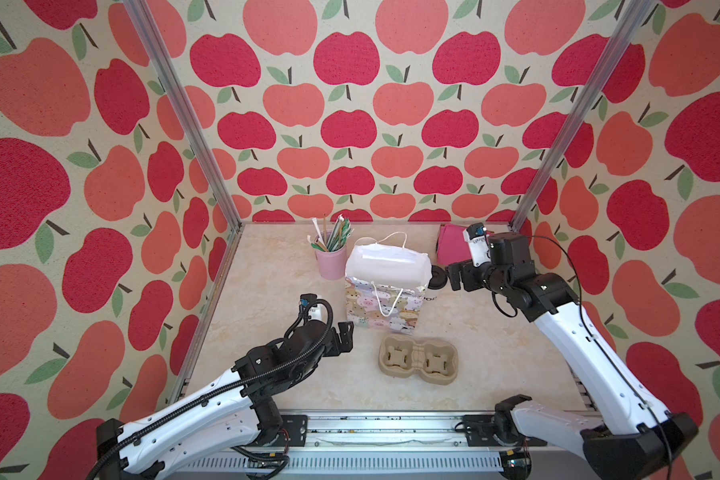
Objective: Pack the takeout coffee
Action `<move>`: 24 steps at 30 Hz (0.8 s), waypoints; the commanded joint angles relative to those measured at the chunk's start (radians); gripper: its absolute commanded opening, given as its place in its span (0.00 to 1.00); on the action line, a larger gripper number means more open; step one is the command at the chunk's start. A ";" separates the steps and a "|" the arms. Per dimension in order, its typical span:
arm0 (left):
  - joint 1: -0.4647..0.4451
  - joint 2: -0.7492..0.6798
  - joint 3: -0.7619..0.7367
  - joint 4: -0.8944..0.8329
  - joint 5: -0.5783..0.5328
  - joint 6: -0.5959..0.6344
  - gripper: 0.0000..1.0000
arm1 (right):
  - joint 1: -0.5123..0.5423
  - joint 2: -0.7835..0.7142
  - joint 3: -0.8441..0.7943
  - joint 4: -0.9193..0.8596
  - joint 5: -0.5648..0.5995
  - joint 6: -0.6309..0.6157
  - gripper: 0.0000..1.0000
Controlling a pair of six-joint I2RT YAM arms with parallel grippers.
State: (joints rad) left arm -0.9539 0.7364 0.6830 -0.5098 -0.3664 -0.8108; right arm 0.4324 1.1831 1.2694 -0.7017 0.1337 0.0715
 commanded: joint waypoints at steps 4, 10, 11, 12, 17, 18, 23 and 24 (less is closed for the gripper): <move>0.153 -0.042 -0.028 0.092 0.087 0.136 0.99 | -0.008 0.075 -0.011 0.001 -0.113 0.082 0.99; 0.274 -0.019 -0.026 0.146 0.234 0.158 0.99 | 0.009 0.127 -0.031 0.015 -0.228 0.114 0.99; 0.290 -0.019 -0.026 0.146 0.259 0.162 0.99 | 0.021 0.134 -0.036 0.021 -0.239 0.117 0.99; 0.306 -0.017 -0.023 0.145 0.284 0.169 0.99 | 0.037 0.140 -0.038 0.026 -0.245 0.120 0.99; 0.397 0.016 0.065 0.058 0.412 0.255 0.99 | 0.133 0.176 -0.035 0.024 -0.268 0.128 0.99; 0.415 0.029 0.098 0.024 0.430 0.278 0.99 | 0.154 0.182 -0.036 0.024 -0.280 0.137 0.99; 0.463 0.071 0.192 -0.046 0.443 0.356 0.99 | 0.251 0.206 -0.028 0.040 -0.304 0.168 0.99; 0.472 0.074 0.196 -0.037 0.445 0.359 0.99 | 0.268 0.213 -0.023 0.046 -0.304 0.179 0.99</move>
State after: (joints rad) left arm -0.5011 0.8059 0.8387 -0.4973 0.0368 -0.5213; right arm 0.6636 1.3823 1.2434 -0.6701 -0.1360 0.2092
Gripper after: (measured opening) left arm 0.990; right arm 0.993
